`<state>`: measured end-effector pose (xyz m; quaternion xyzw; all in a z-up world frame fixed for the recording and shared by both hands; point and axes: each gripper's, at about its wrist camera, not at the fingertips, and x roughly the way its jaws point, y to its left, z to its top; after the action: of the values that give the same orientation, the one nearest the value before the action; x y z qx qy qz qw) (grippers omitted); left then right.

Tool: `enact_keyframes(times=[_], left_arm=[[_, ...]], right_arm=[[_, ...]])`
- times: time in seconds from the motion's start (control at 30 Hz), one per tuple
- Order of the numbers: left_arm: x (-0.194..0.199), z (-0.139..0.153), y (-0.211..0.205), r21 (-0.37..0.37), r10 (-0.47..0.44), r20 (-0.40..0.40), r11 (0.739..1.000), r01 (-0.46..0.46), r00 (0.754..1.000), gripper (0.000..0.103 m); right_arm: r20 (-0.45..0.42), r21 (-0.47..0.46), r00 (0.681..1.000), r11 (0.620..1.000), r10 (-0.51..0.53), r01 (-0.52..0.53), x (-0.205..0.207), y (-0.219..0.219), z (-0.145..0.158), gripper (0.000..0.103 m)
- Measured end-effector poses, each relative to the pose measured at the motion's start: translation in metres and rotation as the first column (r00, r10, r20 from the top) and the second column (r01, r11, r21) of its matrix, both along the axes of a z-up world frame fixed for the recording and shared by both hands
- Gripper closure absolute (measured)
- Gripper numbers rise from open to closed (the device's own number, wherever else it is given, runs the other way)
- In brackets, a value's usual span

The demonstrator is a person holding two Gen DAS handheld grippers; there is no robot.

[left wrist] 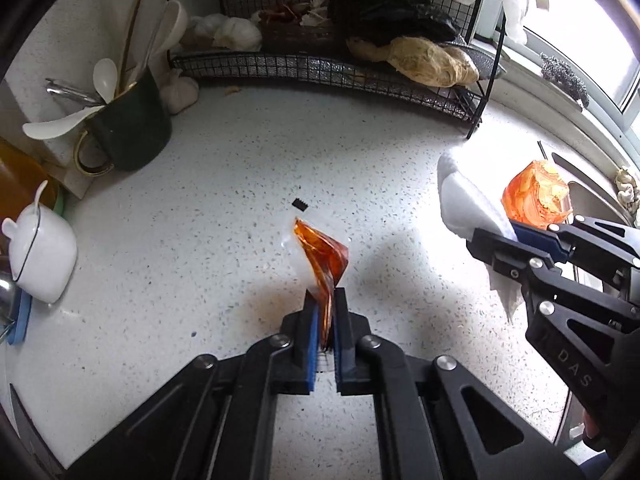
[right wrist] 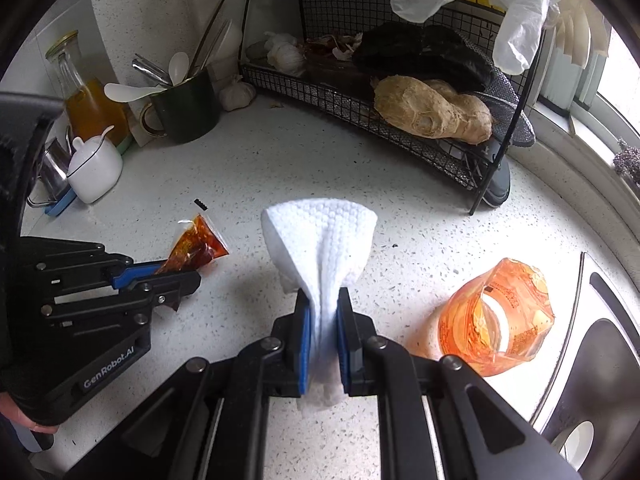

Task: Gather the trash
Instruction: 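Carry the sauce packet and tissue down into the cabinet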

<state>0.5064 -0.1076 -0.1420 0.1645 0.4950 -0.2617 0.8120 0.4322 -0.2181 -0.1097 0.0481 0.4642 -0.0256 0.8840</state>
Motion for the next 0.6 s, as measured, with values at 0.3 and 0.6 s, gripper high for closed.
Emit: enact_keyframes(times=[0.3,0.6], left_arm=[[-0.040,0.050,0.027,-0.039,0.080,0.113,0.996,-0.076,0.990,0.098],[-0.109,0.081,0.062,-0.082,0.199,0.136,0.978,-0.190,0.970,0.098]], right_arm=[[0.095,-0.024,0.994,0.999,0.050,-0.048,-0.040,0.016,0.032,0.093],[0.162,-0.022,0.976,0.989,0.145,-0.143,-0.085,0.040,0.063,0.093]])
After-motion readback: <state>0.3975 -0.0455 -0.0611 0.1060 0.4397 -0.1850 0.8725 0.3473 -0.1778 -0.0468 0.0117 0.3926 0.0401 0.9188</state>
